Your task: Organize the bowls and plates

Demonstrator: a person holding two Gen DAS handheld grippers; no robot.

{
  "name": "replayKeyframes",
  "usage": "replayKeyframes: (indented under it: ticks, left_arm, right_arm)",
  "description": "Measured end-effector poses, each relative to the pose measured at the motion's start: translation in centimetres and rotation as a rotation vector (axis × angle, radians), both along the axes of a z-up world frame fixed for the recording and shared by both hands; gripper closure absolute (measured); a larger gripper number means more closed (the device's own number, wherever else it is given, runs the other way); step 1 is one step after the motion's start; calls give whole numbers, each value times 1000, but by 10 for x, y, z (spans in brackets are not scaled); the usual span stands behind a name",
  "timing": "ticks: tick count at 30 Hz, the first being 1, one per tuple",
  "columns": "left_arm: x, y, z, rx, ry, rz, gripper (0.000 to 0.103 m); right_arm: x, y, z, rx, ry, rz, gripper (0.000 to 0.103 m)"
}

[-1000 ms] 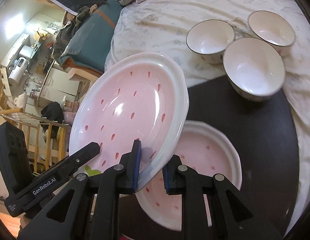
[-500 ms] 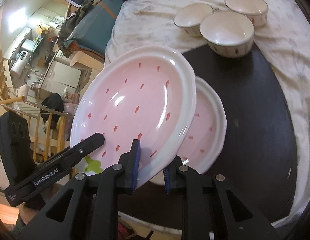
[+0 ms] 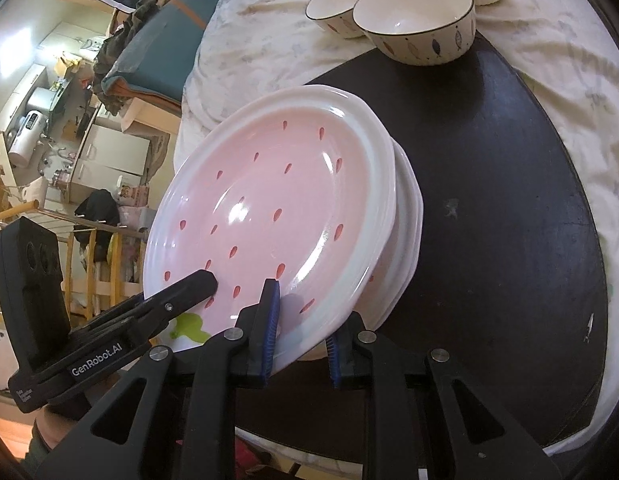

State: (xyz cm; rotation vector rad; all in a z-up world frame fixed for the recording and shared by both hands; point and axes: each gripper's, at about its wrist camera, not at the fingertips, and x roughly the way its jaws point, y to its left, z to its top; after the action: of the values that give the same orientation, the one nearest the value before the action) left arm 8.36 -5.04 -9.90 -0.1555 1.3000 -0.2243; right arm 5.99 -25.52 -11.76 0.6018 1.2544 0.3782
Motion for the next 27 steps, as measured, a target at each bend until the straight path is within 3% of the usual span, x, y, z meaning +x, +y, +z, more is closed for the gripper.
replayKeyframes:
  ticks: [10,16,27]
  left_arm:
    - [1,-5,-14,-21,59,-5,70]
    - [1,-3,-15,2,61,-4,70]
    - [8,5,-18,9,143,14,70]
  right_arm:
    - [8,1,-9,1,39,-8,80]
    - [9,2,-16,-3,62,-11,80]
    - [14,3,-23,-6,82,-21,81]
